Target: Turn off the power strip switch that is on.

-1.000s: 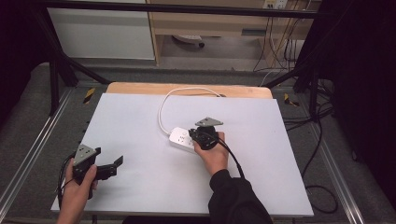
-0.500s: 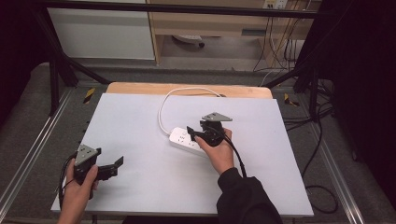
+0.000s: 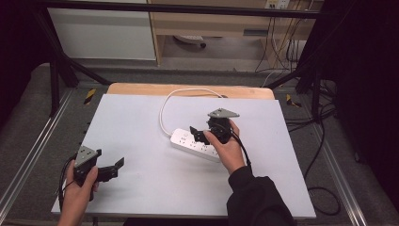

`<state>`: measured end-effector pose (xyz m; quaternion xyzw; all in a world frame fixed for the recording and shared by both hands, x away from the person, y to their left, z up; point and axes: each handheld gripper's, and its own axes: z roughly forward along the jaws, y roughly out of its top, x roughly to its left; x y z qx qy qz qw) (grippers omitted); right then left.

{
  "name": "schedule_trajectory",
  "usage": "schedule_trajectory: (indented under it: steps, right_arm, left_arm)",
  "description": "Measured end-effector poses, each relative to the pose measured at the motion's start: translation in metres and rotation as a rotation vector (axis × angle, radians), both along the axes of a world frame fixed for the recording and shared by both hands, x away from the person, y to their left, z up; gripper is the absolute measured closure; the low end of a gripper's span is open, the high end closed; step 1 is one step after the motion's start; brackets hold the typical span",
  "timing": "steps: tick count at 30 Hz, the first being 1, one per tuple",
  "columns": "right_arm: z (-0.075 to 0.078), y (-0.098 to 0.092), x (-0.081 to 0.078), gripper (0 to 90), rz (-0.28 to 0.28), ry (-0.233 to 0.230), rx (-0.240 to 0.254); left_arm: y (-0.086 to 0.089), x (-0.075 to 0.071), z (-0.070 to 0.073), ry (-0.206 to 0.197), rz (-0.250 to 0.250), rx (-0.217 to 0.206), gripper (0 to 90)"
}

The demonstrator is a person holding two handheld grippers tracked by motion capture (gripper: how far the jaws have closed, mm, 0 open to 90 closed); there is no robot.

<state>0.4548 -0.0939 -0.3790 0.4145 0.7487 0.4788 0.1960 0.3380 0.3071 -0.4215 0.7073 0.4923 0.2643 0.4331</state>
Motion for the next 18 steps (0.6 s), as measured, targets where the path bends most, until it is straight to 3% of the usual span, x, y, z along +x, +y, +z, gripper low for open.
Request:
schedule_trajectory:
  steps: [7,11,18]
  right_arm:
    - [0.016,-0.013,-0.008,4.4,0.006,-0.035,0.007]
    - [0.024,-0.022,-0.015,3.5,0.005,-0.061,-0.002]
    - [0.032,-0.043,-0.025,3.9,-0.014,-0.092,0.002]
  left_arm:
    - [-0.002,-0.001,0.001,-0.013,-0.013,-0.01,5.8]
    - [-0.002,-0.002,0.004,-0.042,-0.037,-0.031,5.8]
    - [-0.004,-0.003,0.005,-0.048,-0.039,-0.034,5.5]
